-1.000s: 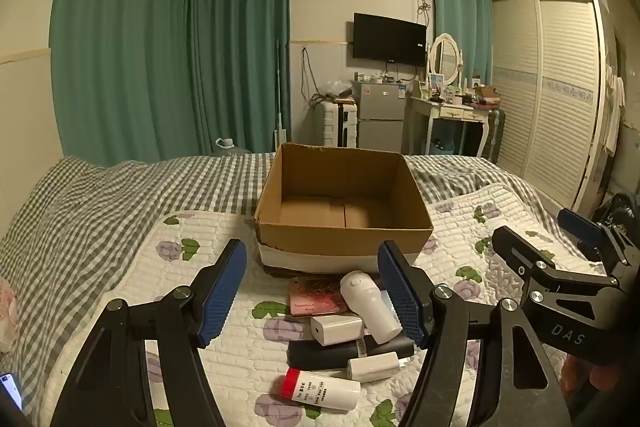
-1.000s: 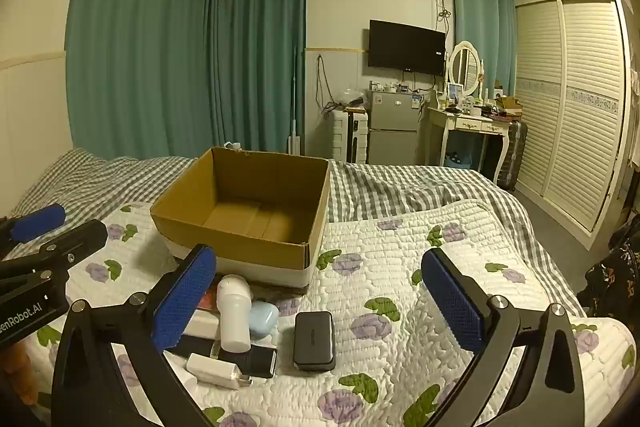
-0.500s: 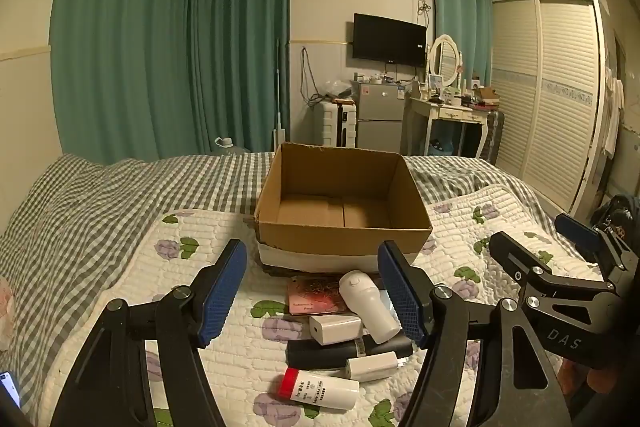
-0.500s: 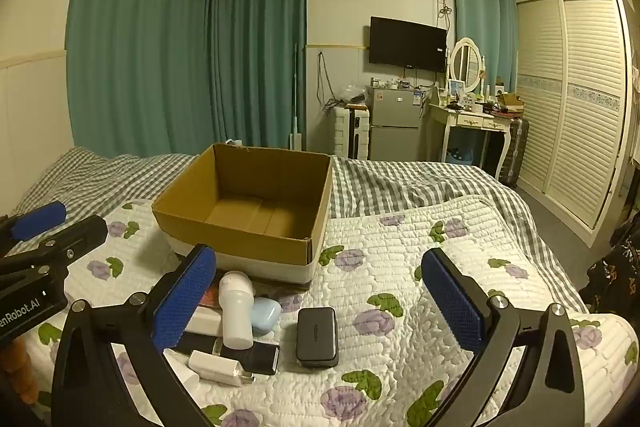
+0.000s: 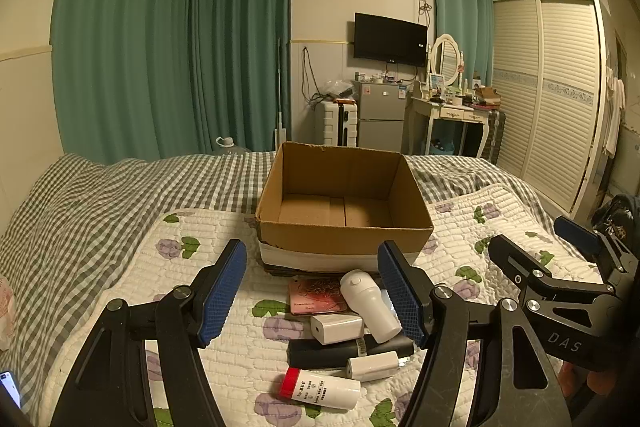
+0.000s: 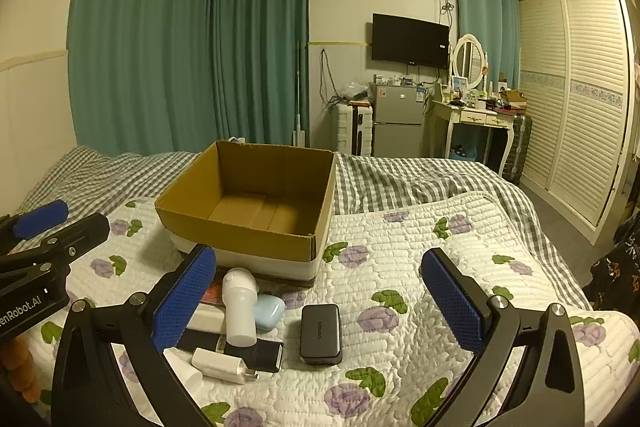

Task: Organize rigid objects

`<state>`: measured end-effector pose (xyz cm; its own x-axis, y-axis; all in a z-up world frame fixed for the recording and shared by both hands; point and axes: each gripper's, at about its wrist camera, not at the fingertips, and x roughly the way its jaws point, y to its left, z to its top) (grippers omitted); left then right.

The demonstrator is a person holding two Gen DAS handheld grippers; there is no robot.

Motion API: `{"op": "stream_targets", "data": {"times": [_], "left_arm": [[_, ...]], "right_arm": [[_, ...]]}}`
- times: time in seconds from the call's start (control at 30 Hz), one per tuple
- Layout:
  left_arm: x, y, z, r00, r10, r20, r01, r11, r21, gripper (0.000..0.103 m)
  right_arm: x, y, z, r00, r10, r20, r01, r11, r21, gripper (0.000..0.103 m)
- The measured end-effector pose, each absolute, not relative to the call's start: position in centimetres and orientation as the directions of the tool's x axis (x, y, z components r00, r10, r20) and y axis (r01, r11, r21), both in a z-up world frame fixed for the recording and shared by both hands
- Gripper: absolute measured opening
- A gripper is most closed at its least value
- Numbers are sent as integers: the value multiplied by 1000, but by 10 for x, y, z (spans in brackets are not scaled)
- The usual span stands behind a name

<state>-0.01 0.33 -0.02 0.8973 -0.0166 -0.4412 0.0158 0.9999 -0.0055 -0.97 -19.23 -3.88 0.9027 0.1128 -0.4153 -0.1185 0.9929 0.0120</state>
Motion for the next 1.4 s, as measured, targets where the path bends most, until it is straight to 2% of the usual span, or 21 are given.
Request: {"op": "stream_targets", "data": {"times": [1.4], "left_arm": [[-1, 6, 0, 896, -16, -444, 14, 1000, -7, 71]], "right_arm": [[-8, -190, -42, 894, 118, -432, -127, 992, 9, 103]]}}
